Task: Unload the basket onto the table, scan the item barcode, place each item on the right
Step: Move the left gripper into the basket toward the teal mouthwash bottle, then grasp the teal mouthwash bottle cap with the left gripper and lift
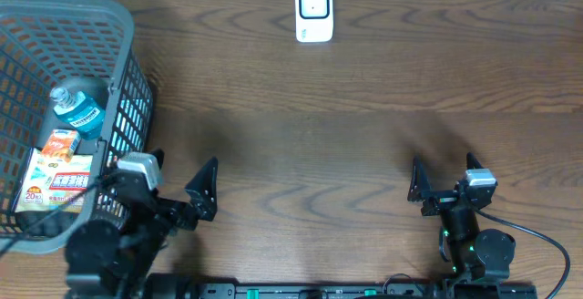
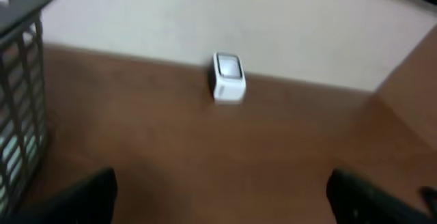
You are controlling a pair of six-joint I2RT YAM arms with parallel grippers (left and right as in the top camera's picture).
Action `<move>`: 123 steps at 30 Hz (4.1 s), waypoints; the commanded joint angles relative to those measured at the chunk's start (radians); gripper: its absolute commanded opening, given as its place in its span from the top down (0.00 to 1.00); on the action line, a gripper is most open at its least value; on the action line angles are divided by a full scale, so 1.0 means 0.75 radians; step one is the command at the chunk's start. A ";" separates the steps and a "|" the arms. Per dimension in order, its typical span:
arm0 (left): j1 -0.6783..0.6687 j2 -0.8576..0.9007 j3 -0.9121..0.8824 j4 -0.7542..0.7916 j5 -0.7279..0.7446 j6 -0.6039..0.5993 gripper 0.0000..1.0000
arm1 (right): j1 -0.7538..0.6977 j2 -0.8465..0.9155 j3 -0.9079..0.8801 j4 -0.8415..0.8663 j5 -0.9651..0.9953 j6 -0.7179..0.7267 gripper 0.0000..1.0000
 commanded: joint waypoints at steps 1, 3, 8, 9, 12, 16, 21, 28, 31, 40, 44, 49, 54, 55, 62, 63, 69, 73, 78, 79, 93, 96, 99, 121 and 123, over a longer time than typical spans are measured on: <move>-0.006 0.119 0.248 -0.115 0.171 -0.031 0.02 | -0.005 0.001 -0.002 -0.006 0.008 -0.012 0.01; -0.005 0.160 0.330 -0.162 0.298 -0.023 0.02 | -0.005 0.001 -0.002 -0.006 0.008 -0.012 0.01; -0.006 0.173 0.354 -0.094 0.329 -0.027 0.02 | -0.005 0.001 -0.002 -0.006 0.008 -0.012 0.01; -0.005 0.173 0.355 -0.073 0.328 -0.027 0.02 | -0.005 0.001 -0.002 -0.006 0.008 -0.012 0.01; -0.004 0.211 0.419 0.001 0.175 -0.121 0.02 | -0.005 0.001 -0.002 -0.006 0.008 -0.012 0.01; -0.004 0.361 0.604 -0.051 -0.122 -0.189 0.02 | -0.005 0.001 -0.002 -0.006 0.008 -0.012 0.01; -0.004 0.733 1.010 -0.280 -0.529 -0.255 0.02 | -0.005 0.001 -0.002 -0.005 0.008 -0.012 0.01; 0.031 1.272 1.562 -0.608 -1.048 -0.548 0.02 | -0.005 0.001 -0.002 -0.006 0.008 -0.012 0.01; 0.115 1.397 1.617 -0.679 -1.070 -0.761 0.02 | -0.005 0.001 -0.002 -0.006 0.008 -0.012 0.01; 0.449 1.674 1.616 -0.787 -0.881 -1.177 0.02 | -0.005 0.001 -0.002 -0.005 0.008 -0.012 0.01; 0.563 1.795 1.616 -0.791 -0.651 -1.263 0.02 | -0.005 0.001 -0.002 -0.006 0.008 -0.012 0.01; 0.652 1.932 1.615 -0.841 -0.463 -1.415 0.02 | -0.005 0.001 -0.002 -0.006 0.008 -0.012 0.01; 0.662 1.997 1.600 -0.879 -0.460 -1.508 0.02 | -0.005 0.001 -0.002 -0.006 0.008 -0.012 0.01; 0.662 2.008 1.596 -0.879 -0.461 -1.525 0.02 | -0.005 0.001 -0.002 -0.006 0.008 -0.012 0.01; 0.662 2.120 1.592 -0.879 -0.460 -1.577 0.02 | -0.005 0.001 -0.002 -0.006 0.008 -0.012 0.01; 0.662 2.138 1.592 -0.879 -0.460 -1.577 0.02 | -0.005 0.001 -0.002 -0.005 0.008 -0.012 0.01; 0.662 2.251 1.592 -0.868 -0.460 -1.565 0.02 | -0.005 0.001 -0.002 -0.006 0.008 -0.012 0.01; 0.662 2.276 1.592 -0.870 -0.481 -1.539 0.33 | -0.005 0.001 -0.002 -0.006 0.008 -0.012 0.01; 0.663 2.271 1.592 -0.869 -0.532 -1.457 0.63 | -0.005 0.001 -0.002 -0.006 0.008 -0.012 0.01; 0.663 2.267 1.593 -0.869 -0.531 -1.407 0.68 | -0.005 0.001 -0.002 -0.006 0.008 -0.012 0.01; 0.663 2.122 1.594 -0.896 -0.662 -1.269 0.36 | -0.005 0.001 -0.002 -0.006 0.008 -0.012 0.01; 0.663 2.122 1.594 -0.913 -0.661 -1.271 0.14 | -0.005 0.001 -0.002 -0.006 0.008 -0.012 0.01; 0.664 2.120 1.594 -0.902 -0.662 -1.290 0.02 | -0.005 0.001 -0.002 -0.006 0.008 -0.012 0.01; 0.680 2.126 1.588 -0.889 -0.729 -1.785 0.02 | -0.005 0.001 -0.002 -0.006 0.008 -0.012 0.01; 0.680 2.126 1.588 -0.853 -0.759 -1.785 0.02 | -0.005 0.001 -0.002 -0.006 0.008 -0.012 0.01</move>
